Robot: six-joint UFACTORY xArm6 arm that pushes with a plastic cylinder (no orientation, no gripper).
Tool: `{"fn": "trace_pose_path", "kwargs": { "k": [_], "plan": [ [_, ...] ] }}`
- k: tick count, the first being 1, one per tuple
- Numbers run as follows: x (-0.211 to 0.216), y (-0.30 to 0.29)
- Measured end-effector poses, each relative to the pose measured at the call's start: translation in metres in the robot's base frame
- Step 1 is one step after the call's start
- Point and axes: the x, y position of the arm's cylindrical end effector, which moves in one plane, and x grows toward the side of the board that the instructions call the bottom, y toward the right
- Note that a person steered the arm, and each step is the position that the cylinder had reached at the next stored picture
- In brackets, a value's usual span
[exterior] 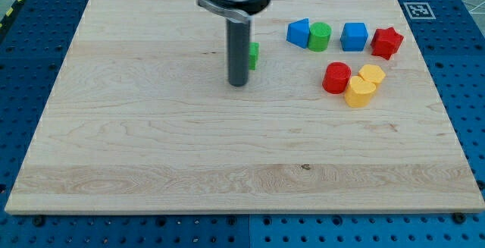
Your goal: Slide the green star closer to the blue triangle
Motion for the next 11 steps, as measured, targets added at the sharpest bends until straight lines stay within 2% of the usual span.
{"fn": "trace_pose_path", "kwargs": {
  "k": [2, 3, 4, 5, 6, 8, 9, 10, 11],
  "plan": [
    [-0.060, -0.005],
    [-0.065, -0.005],
    [-0.038, -0.018],
    [-0.007, -0.002],
    [-0.008, 0.023],
    [-0.071, 0.034],
    [-0.073, 0.023],
    [-0.077, -0.027],
    [-0.104, -0.047]
  ]
}}
